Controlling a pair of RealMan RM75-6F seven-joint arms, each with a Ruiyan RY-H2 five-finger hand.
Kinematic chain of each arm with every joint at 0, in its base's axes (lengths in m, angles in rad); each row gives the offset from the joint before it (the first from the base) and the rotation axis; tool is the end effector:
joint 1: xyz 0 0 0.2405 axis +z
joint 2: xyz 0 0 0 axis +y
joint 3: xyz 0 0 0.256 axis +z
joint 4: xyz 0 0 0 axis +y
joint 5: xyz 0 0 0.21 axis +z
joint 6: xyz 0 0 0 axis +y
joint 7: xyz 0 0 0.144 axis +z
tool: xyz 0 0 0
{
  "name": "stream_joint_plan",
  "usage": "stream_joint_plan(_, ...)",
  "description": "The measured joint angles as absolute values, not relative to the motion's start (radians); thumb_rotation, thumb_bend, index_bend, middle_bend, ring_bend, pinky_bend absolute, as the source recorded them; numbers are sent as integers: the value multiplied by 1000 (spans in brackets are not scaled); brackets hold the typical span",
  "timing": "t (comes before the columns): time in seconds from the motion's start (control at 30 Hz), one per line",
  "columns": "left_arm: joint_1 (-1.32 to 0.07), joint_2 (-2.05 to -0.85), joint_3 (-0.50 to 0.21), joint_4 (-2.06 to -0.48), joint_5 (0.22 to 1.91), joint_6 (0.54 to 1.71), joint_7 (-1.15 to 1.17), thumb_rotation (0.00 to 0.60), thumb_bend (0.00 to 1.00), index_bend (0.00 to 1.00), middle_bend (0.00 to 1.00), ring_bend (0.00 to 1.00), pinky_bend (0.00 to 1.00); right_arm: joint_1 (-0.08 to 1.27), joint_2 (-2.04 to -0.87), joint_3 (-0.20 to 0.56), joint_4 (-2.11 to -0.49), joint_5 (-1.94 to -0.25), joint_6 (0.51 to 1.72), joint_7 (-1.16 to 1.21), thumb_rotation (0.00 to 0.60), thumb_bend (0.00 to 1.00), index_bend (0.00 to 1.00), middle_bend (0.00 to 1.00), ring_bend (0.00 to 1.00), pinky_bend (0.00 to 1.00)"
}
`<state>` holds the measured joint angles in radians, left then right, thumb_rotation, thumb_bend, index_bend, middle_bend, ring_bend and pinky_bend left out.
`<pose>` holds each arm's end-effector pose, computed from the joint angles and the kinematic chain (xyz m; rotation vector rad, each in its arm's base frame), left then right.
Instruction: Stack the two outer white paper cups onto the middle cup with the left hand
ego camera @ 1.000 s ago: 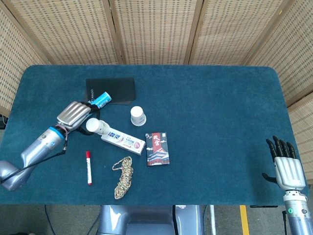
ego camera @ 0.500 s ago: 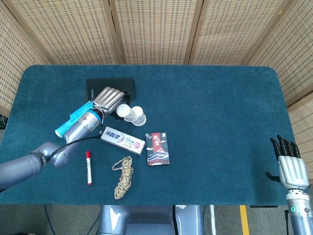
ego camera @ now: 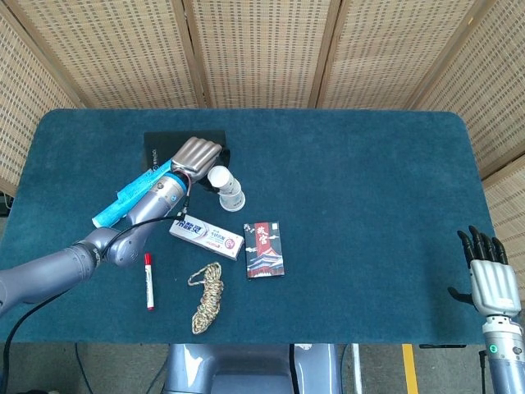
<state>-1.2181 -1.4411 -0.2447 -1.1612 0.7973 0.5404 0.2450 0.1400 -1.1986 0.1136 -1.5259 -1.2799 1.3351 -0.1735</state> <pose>-0.0481 0.4797 0.0352 -1.9484 -0.8865 -0.8394 -0.3418 -0.2104 0.1427 1.3266 -0.9149 0.6681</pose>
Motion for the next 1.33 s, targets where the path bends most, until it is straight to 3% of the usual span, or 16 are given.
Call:
stream_joint_plan(0.1,-1234,-1450,-235,-1143,759,516,251,600,7,423,293,287,358,140,-1200,114,-1525,-1278,1335,-175,600,0,0,0,0,0)
stream_joint_plan(0.2,-1241,-1445,-229,-1146,739,479,239,600,0,247,153,149,267,139,-1200,114,-1526,-1279,1338,-175,600,0,0,0,0,0)
stream_joint_plan(0.27,-1244,-1435,-227,-1156,734,463,224,600,0,79,46,45,196,139,-1200,114,-1526,-1280,1340,-175,600,0,0,0,0,0)
stream_joint_plan(0.33,-1244,-1418,-224,-1170,735,457,213,600,0,11,3,3,119,138,-1199,114,-1528,-1282,1341,-174,600,0,0,0,0,0)
stream_joint_plan(0.47,-1233,-1385,-220,-1208,747,476,198,600,0,0,0,0,1,137,-1197,112,-1530,-1288,1345,-170,600,0,0,0,0,0)
stream_joint_plan(0.73,-1146,-1297,-221,-1317,812,588,151,600,0,0,0,0,0,133,-1192,107,-1537,-1303,1354,-163,600,0,0,0,0,0)
stream_joint_plan(0.87,-1036,-1253,-188,-1368,880,748,138,600,0,0,0,0,0,129,-1203,108,-1533,-1318,1385,-176,600,0,0,0,0,0)
stream_joint_plan(1.2,-563,-1214,-19,-1446,1145,1354,73,600,0,0,0,0,0,132,-1231,107,-1500,-1343,1397,-187,600,0,0,0,0,0)
stream_joint_plan(1.33,-406,-1227,45,-1459,1214,1490,61,600,0,0,0,0,0,132,-1224,105,-1508,-1356,1401,-181,600,0,0,0,0,0)
